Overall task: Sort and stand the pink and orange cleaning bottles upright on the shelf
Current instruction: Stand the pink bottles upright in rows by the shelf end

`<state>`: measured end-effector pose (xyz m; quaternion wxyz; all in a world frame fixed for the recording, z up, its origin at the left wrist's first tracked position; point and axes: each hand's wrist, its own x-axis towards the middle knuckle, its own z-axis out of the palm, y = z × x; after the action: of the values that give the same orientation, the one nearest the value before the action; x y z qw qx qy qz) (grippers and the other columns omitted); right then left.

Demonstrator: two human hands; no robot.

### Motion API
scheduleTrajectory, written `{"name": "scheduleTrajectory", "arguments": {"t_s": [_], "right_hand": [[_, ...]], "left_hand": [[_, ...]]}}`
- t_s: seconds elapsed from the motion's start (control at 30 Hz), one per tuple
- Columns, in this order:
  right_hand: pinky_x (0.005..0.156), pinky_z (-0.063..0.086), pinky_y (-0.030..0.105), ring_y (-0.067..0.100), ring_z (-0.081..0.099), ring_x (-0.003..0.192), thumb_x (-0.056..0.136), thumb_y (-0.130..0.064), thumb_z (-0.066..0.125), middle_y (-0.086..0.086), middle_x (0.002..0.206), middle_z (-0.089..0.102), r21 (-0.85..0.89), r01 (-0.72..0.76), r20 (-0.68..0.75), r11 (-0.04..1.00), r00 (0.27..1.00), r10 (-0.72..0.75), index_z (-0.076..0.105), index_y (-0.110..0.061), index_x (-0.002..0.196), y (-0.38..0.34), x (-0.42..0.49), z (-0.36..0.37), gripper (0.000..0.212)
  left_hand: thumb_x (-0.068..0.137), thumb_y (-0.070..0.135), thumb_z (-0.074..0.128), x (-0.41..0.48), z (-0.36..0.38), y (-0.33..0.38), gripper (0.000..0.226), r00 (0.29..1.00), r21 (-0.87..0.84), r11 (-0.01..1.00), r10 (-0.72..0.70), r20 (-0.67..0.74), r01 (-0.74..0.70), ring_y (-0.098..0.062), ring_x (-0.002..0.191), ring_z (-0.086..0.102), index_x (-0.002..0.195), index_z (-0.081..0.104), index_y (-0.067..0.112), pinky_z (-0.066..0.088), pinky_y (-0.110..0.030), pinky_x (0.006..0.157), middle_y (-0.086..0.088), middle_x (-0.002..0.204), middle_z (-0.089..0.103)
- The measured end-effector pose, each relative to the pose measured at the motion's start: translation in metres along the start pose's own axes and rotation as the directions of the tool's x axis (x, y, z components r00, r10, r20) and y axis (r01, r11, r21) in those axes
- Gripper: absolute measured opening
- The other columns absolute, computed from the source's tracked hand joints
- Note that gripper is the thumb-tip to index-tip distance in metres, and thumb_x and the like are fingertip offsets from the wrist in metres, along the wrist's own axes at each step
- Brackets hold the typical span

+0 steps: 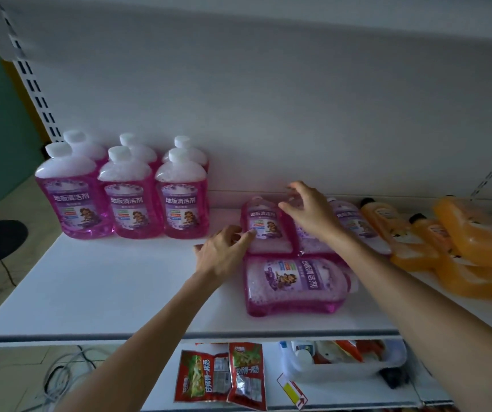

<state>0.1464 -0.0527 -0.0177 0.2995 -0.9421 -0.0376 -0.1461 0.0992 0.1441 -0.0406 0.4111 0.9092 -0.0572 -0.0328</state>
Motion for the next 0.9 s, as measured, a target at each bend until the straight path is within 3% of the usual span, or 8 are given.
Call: {"name": "scheduleTrajectory", "arguments": {"t_s": [0.13, 0.23, 0.33, 0.47, 0.53, 0.7, 0.8, 0.9], "right_hand": [[0.088, 0.042, 0.036, 0.031, 0.051, 0.114, 0.091, -0.043, 0.052, 0.014, 0.115, 0.062, -0.268, -0.027, 0.051, 0.963, 0.998, 0.042, 0.054, -0.009, 0.122, 0.001, 0.002, 0.004, 0.046], [0.096, 0.035, 0.042, 0.031, 0.044, 0.121, 0.093, -0.053, 0.039, 0.011, 0.121, 0.06, -0.395, 0.019, 0.129, 0.918, 0.991, 0.034, 0.055, -0.014, 0.12, -0.008, 0.007, 0.01, 0.05], [0.104, 0.025, 0.051, 0.032, 0.039, 0.128, 0.092, -0.06, 0.029, 0.009, 0.13, 0.057, -0.454, 0.07, 0.215, 0.889, 0.976, 0.033, 0.05, -0.027, 0.13, -0.013, 0.008, 0.014, 0.054], [0.106, 0.021, 0.053, 0.034, 0.035, 0.13, 0.09, -0.064, 0.028, 0.013, 0.132, 0.055, -0.49, 0.075, 0.275, 0.869, 0.959, 0.072, 0.053, -0.024, 0.128, -0.024, 0.009, 0.013, 0.06], [0.104, 0.024, 0.05, 0.034, 0.04, 0.127, 0.087, -0.066, 0.034, 0.014, 0.128, 0.058, -0.481, 0.048, 0.246, 0.875, 0.966, 0.082, 0.058, -0.021, 0.122, -0.028, 0.009, 0.017, 0.062], [0.098, 0.036, 0.046, 0.029, 0.055, 0.112, 0.077, -0.066, 0.052, 0.004, 0.112, 0.067, -0.233, 0.043, 0.033, 0.971, 0.999, -0.037, 0.063, -0.024, 0.111, -0.026, 0.008, 0.027, 0.055], [0.092, 0.043, 0.039, 0.023, 0.058, 0.106, 0.074, -0.058, 0.066, 0.005, 0.115, 0.063, 0.044, 0.002, 0.014, 0.999, 1.0, -0.003, 0.057, -0.017, 0.116, -0.021, 0.009, 0.025, 0.059], [0.078, 0.041, 0.023, 0.016, 0.054, 0.102, 0.066, -0.048, 0.078, 0.004, 0.114, 0.055, 0.273, -0.045, -0.033, 0.961, 0.998, 0.056, 0.053, -0.018, 0.114, -0.018, 0.007, 0.022, 0.061]], "left_hand": [[0.059, 0.08, 0.029, 0.0, 0.01, -0.005, 0.071, 0.997, -0.07, 0.998, -0.009, -0.079, 0.003, -0.014, 0.093, 0.06, 0.099, 0.062, 0.032, 0.041, -0.045, 0.096, 0.01, 0.096, 0.066], [0.059, 0.082, 0.032, -0.003, 0.011, -0.006, 0.073, 0.995, -0.072, 0.997, 0.002, -0.099, -0.009, -0.014, 0.092, 0.062, 0.098, 0.064, 0.03, 0.045, -0.043, 0.092, 0.008, 0.096, 0.068], [0.055, 0.082, 0.033, -0.006, 0.009, -0.002, 0.082, 0.996, -0.07, 0.998, -0.003, -0.084, -0.003, -0.015, 0.096, 0.061, 0.107, 0.064, 0.027, 0.046, -0.037, 0.092, 0.005, 0.102, 0.068], [0.057, 0.077, 0.044, -0.007, 0.006, -0.002, 0.079, 0.998, -0.097, 0.995, -0.018, -0.065, 0.011, -0.013, 0.1, 0.06, 0.117, 0.064, 0.028, 0.045, -0.031, 0.091, 0.003, 0.109, 0.068], [0.056, 0.077, 0.041, -0.007, 0.006, -0.003, 0.08, 0.998, -0.094, 0.996, -0.007, -0.065, 0.001, -0.015, 0.102, 0.06, 0.115, 0.065, 0.029, 0.044, -0.033, 0.093, 0.004, 0.11, 0.068], [0.058, 0.073, 0.042, -0.005, 0.008, -0.01, 0.08, 0.993, -0.164, 0.985, 0.029, -0.113, -0.047, -0.015, 0.094, 0.064, 0.114, 0.066, 0.021, 0.05, -0.036, 0.088, 0.002, 0.109, 0.068], [0.062, 0.076, 0.045, -0.002, 0.01, -0.016, 0.085, 0.994, -0.199, 0.977, 0.067, -0.081, -0.082, -0.013, 0.095, 0.065, 0.127, 0.054, 0.023, 0.053, -0.036, 0.087, -0.001, 0.117, 0.065], [0.066, 0.077, 0.042, -0.002, 0.012, -0.019, 0.077, 0.992, -0.175, 0.976, 0.121, -0.047, -0.127, -0.01, 0.097, 0.065, 0.132, 0.036, 0.038, 0.053, -0.039, 0.088, -0.003, 0.113, 0.067]]}}
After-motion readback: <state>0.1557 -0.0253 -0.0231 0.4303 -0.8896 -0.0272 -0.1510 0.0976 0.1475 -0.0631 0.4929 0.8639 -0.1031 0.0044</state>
